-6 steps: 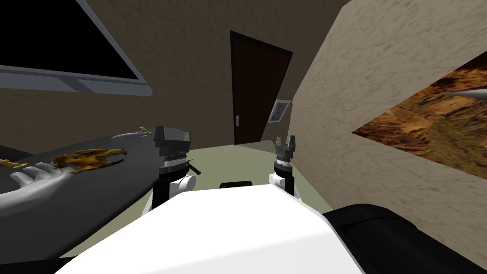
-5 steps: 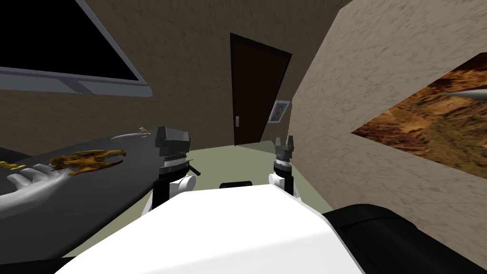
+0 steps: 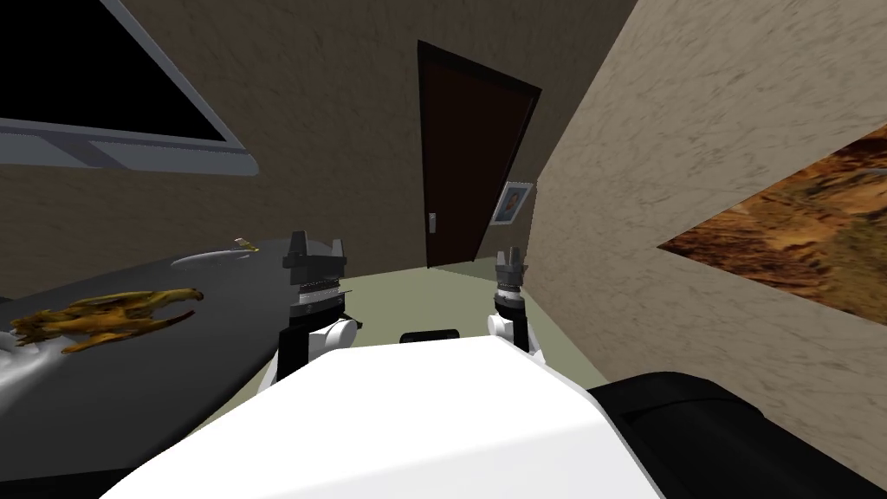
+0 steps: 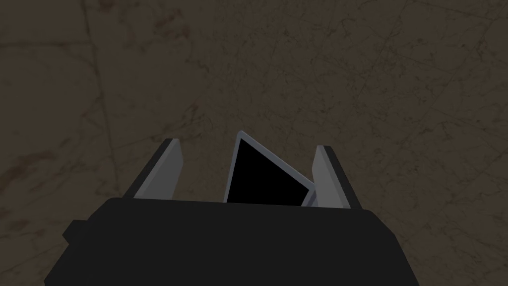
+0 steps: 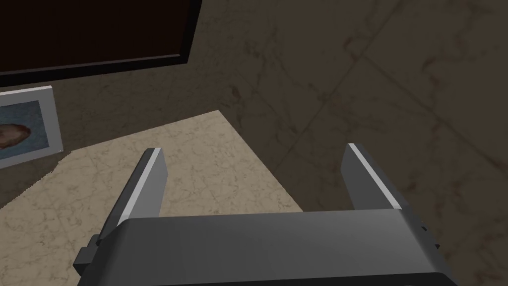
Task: Pull the door open
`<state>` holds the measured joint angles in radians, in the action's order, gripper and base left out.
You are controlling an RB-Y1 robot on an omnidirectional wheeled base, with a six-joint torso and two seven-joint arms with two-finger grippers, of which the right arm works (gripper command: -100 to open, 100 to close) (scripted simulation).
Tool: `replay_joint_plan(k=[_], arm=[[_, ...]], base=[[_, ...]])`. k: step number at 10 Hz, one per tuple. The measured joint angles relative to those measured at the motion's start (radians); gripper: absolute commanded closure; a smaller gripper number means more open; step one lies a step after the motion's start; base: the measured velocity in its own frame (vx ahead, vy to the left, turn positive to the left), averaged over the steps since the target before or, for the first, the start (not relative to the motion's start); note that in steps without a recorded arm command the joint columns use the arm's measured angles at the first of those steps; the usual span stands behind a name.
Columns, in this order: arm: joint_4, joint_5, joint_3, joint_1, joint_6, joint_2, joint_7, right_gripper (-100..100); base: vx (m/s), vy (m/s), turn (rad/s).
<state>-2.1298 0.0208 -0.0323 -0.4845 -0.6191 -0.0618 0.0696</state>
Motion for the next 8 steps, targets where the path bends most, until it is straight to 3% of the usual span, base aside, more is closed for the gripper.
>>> replay_joint_plan(k=[8], arm=[[0.129, -0.171, 0.005, 0.068, 0.026, -0.027, 0.096, -100]], base=[[0.159, 0.053, -0.038]])
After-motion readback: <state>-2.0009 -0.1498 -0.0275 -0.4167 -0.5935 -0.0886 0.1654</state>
